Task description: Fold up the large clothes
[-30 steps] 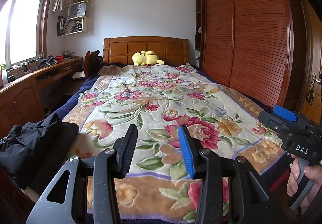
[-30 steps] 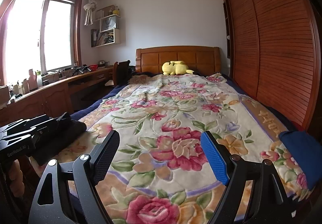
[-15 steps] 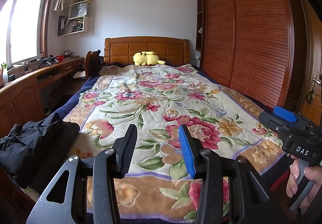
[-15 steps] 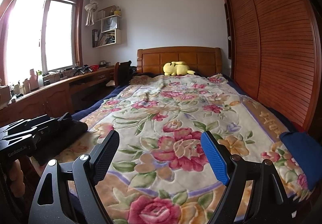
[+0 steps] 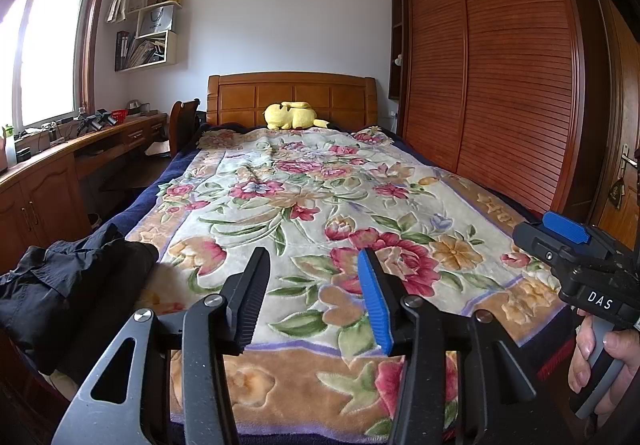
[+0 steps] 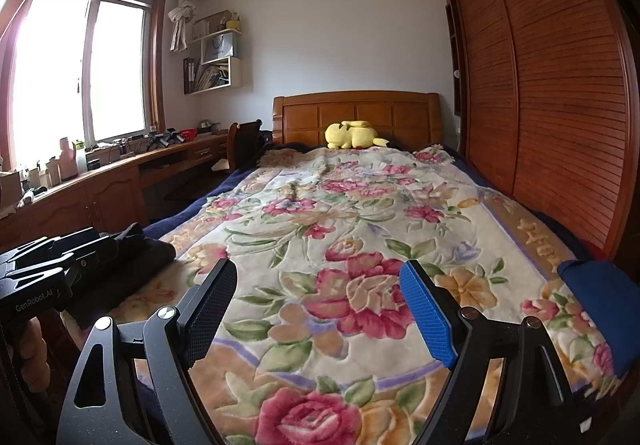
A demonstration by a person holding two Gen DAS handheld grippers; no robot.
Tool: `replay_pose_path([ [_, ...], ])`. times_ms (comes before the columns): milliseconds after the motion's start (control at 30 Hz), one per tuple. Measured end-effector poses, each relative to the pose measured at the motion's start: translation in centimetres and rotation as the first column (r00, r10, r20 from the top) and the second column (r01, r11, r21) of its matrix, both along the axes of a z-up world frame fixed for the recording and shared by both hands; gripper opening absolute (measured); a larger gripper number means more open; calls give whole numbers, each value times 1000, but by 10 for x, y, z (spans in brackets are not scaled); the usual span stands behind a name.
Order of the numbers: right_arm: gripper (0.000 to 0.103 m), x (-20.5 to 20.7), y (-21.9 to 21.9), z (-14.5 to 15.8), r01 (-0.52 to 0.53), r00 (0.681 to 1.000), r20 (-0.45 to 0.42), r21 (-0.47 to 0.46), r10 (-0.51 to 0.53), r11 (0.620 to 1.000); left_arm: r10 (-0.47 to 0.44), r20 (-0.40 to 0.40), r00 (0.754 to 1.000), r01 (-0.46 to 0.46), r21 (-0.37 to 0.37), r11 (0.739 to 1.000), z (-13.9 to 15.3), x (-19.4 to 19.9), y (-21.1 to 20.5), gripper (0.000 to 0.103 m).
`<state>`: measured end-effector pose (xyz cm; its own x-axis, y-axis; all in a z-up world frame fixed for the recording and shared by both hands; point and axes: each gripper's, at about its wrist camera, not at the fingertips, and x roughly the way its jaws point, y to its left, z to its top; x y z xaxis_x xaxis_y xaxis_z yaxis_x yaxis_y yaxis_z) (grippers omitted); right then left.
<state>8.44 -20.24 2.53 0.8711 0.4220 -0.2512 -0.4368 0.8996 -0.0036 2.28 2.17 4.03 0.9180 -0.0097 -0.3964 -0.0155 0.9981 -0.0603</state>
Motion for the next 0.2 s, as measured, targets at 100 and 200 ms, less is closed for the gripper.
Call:
replay_pose_path([
  [100,85,0,0,0,-1,1000,-1,0,1,1000,-1,0,1000,1,0,1000,0,0,-1,47],
  [200,85,0,0,0,-1,1000,-2,1,1,1000,-1,0,1000,1,0,1000,0,-1,-1,48],
])
